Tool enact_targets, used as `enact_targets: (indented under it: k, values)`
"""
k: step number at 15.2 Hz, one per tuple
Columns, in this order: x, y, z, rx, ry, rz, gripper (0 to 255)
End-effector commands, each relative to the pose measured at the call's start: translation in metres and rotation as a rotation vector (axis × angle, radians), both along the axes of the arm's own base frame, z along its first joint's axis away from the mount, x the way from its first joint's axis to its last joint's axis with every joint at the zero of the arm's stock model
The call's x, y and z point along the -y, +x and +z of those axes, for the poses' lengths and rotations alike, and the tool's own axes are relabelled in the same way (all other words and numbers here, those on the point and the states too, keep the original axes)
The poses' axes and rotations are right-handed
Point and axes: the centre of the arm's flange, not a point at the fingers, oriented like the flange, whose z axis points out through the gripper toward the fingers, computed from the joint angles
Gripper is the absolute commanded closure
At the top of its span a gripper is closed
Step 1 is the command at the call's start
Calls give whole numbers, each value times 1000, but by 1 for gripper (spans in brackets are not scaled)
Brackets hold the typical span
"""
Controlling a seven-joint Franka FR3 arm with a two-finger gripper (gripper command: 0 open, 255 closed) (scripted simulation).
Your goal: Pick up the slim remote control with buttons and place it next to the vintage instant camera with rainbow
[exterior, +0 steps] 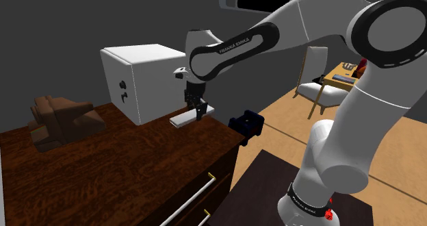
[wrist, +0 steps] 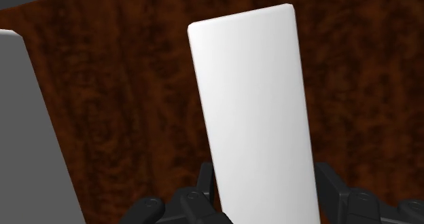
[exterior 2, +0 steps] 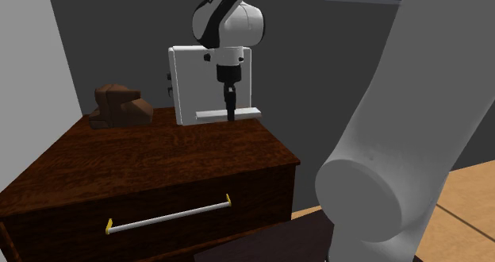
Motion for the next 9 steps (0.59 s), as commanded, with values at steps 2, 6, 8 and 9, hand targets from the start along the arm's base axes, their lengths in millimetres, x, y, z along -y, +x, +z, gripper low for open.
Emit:
enact_targets:
  k: [2, 6, 8, 9]
  values:
    - [-1, 2, 17, 0, 0, 0, 255]
    - [-1, 2, 38, 0, 0, 0, 255]
    - [-1, 2, 49, 0, 0, 0, 255]
    - [-1, 2, 54, 0, 0, 0, 255]
